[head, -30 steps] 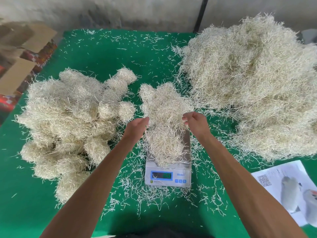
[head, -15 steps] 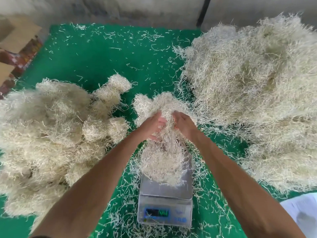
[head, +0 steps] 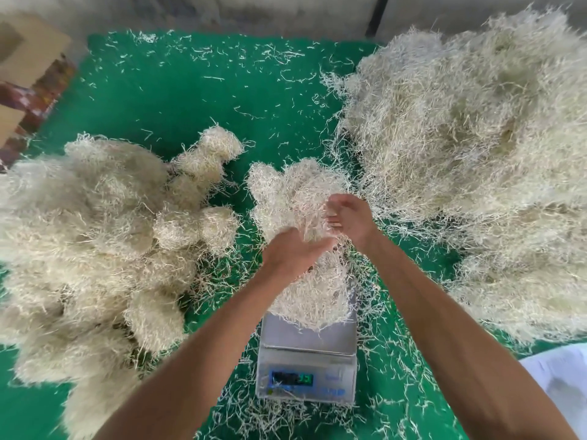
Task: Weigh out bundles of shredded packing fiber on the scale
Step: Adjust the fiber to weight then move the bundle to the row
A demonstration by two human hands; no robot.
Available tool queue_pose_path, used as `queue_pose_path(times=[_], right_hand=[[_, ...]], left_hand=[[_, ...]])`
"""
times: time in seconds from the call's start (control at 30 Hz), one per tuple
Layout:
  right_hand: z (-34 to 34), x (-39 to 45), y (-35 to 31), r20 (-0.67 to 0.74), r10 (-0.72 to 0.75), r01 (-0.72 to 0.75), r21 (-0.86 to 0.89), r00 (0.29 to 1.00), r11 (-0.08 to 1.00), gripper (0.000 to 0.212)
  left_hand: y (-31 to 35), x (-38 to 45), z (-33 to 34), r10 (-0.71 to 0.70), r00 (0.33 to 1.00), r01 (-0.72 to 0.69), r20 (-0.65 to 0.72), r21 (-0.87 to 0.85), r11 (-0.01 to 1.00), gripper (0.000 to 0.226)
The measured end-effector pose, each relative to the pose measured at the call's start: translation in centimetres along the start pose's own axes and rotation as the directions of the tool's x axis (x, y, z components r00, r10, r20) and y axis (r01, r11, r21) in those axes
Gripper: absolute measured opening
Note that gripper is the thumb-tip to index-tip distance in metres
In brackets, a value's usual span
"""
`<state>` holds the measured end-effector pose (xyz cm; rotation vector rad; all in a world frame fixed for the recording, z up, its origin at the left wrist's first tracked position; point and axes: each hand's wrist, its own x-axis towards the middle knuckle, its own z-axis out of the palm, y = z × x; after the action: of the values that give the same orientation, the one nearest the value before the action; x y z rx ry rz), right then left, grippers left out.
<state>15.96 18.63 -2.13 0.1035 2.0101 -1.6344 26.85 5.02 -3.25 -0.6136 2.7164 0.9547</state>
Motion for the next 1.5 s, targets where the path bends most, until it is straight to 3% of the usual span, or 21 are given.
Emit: queue_pose_path(times=[0.07, 0.13, 0.27, 0.4, 0.53, 0.6, 0.7, 0.8, 0.87, 0.97, 1.1, 1.23, 1.33, 1.4, 1.5], right_hand=[[0.1, -0.8, -0.6, 0.039, 0.066, -0.071, 0.161, 0.997, 0.984, 0.016], [0.2, -1.6, -1.3, 0.068, 0.089, -0.103, 0.250, 0.994, 0.963, 0.019], [-0.1, -2.6, -1.4, 0.050, 0.027, -0.032, 0.083, 0.998, 0.996, 0.026], [0.0, -3.0, -0.7, 0.032, 0.010, -0.010, 0.006, 0.999, 1.000, 0.030], [0.5, -3.8, 0.1, -0.063, -0.004, 0.003, -0.005, 0.998, 1.000, 0.029], [0.7, -4.6, 0.7, -0.112, -0.007, 0.003, -0.043, 0.994, 0.999, 0.026], [0.9, -6.6, 1.5, -0.170, -0.064, 0.025, -0.223, 0.983, 0.975, 0.017], [0.9, -9.5, 1.9, -0.227, -0.191, 0.079, -0.429, 0.955, 0.900, 0.018], [0.9, -11.4, 2.4, -0.142, -0.306, 0.182, -0.552, 0.941, 0.814, 0.022], [1.8, -13.1, 3.0, 0.103, -0.254, 0.264, -0.604, 0.962, 0.752, 0.029], [3.8, -14.9, 4.2, 0.270, -0.107, 0.254, -0.598, 0.957, 0.761, 0.049], [5.0, -16.6, 6.0, 0.231, -0.082, 0.222, -0.688, 0.969, 0.691, 0.063], [5.3, -18.0, 6.0, 0.262, -0.071, 0.209, -0.548, 0.962, 0.810, 0.059], [4.7, -19.0, 5.3, 0.274, -0.096, 0.216, -0.449, 0.957, 0.867, 0.045], [3.5, -19.7, 3.4, 0.223, -0.100, 0.168, -0.311, 0.970, 0.935, 0.047]], left_hand=[[0.2, -0.6, 0.6, -0.063, 0.988, 0.068, 0.140, -0.036, 0.997, 0.070], [0.4, -1.1, 1.0, -0.030, 0.985, 0.053, 0.170, -0.134, 0.990, 0.045], [-1.0, -3.3, 0.6, 0.087, 0.979, -0.031, 0.186, -0.287, 0.958, 0.017], [-4.2, -6.4, -1.0, 0.113, 0.967, -0.005, 0.229, -0.426, 0.905, 0.042], [-7.0, -8.5, -1.8, 0.066, 0.972, 0.013, 0.224, -0.335, 0.942, 0.048], [-7.9, -9.3, -1.8, -0.018, 0.987, 0.065, 0.157, -0.301, 0.951, 0.043], [-8.4, -10.4, -1.9, -0.114, 0.992, 0.122, 0.047, -0.271, 0.955, 0.044], [-8.0, -11.6, -2.5, -0.111, 0.993, 0.121, 0.048, -0.357, 0.926, 0.043], [-7.8, -12.7, -3.1, -0.090, 0.994, 0.108, 0.063, -0.419, 0.902, 0.061], [-7.8, -15.0, -2.7, -0.016, 0.988, 0.079, 0.153, -0.409, 0.909, 0.108], [-8.3, -16.6, -1.6, 0.079, 0.964, -0.046, 0.254, -0.130, 0.990, 0.141], [-7.8, -16.5, -1.9, 0.091, 0.973, -0.068, 0.212, -0.112, 0.991, 0.123], [-7.3, -15.8, -2.9, 0.214, 0.961, -0.190, 0.173, -0.143, 0.971, 0.122], [-7.4, -15.4, -3.1, 0.265, 0.944, -0.242, 0.196, -0.137, 0.961, 0.116], [-8.1, -15.1, -2.8, 0.105, 0.970, -0.062, 0.218, -0.195, 0.979, 0.085]])
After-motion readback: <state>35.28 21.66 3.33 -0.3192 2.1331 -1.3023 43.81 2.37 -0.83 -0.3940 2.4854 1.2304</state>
